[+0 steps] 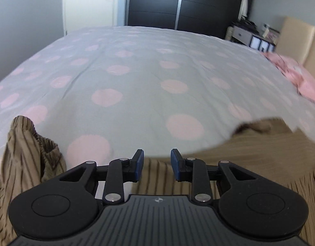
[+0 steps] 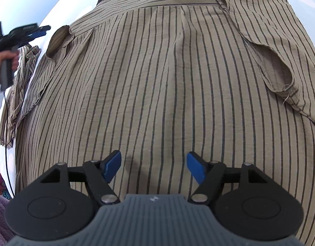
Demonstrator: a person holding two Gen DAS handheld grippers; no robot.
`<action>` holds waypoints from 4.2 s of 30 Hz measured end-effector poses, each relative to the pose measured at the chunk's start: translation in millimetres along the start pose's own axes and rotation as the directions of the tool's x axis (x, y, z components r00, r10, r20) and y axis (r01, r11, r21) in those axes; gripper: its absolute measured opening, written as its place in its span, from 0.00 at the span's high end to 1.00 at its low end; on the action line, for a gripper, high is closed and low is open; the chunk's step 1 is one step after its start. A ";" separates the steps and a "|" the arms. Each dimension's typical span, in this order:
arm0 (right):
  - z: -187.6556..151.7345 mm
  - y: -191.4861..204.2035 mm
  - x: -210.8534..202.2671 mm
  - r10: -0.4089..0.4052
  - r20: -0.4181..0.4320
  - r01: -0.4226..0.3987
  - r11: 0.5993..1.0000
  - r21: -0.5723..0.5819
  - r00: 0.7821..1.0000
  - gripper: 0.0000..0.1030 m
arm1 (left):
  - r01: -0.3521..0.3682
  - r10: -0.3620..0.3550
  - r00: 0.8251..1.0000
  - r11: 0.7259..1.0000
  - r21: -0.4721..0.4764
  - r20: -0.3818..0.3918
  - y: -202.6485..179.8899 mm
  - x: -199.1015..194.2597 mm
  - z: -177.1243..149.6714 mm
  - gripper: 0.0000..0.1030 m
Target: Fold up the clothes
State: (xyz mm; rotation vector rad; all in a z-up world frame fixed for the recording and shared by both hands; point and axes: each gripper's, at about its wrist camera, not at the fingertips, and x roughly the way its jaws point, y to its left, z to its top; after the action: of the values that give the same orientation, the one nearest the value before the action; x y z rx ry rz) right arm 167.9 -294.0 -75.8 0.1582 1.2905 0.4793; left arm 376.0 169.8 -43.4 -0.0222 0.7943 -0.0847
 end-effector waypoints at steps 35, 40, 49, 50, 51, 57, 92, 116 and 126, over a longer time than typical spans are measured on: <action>-19.6 9.5 -32.7 -0.035 0.082 0.036 0.999 -0.011 0.996 0.28 | 0.203 -0.196 0.970 0.979 0.033 -0.146 -69.0 -60.0 -43.7 0.70; -39.8 0.1 -47.5 -0.066 0.086 0.067 0.998 -0.009 0.994 0.29 | 0.224 -0.213 0.963 0.974 0.047 -0.164 -87.7 -100.9 -51.5 0.65; -93.9 -26.4 -107.7 -0.104 0.142 0.111 0.993 -0.041 0.984 0.29 | 0.273 -0.255 0.952 0.958 0.089 -0.172 -136.2 -156.8 -59.6 0.65; -99.7 -30.7 -114.3 -0.110 0.142 0.117 0.992 -0.039 0.984 0.29 | 0.277 -0.260 0.951 0.957 0.090 -0.169 -141.1 -161.7 -60.4 0.65; -107.1 -35.1 -121.9 -0.118 0.139 0.124 0.991 -0.040 0.983 0.29 | 0.285 -0.268 0.949 0.955 0.085 -0.168 -145.3 -166.2 -61.3 0.65; -154.7 -58.2 -152.8 -0.176 0.064 0.181 0.980 -0.083 0.982 0.29 | 0.320 -0.299 0.938 0.942 0.103 -0.178 -172.5 -188.3 -71.1 0.65; -199.8 -59.9 -133.9 -0.323 -0.112 0.271 0.905 -0.329 0.940 0.99 | 0.413 -0.338 0.884 0.889 0.200 -0.323 -306.8 -165.1 -72.8 0.62; -177.8 -37.9 -99.2 -0.046 -0.223 -0.047 0.917 -0.396 0.974 0.98 | 0.364 -0.279 0.875 0.918 0.158 -0.395 -517.8 42.0 27.1 0.56; -176.3 -63.4 -92.6 0.028 -0.249 -0.111 0.939 -0.327 0.968 0.98 | 0.280 -0.162 0.886 0.934 0.221 -0.434 -556.9 124.3 28.1 0.56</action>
State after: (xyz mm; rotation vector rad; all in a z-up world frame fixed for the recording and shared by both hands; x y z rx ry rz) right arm -1.2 -416.6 -67.5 -0.1489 1.4209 0.7939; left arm 445.1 -395.9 -83.3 0.1777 1.1945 -0.4331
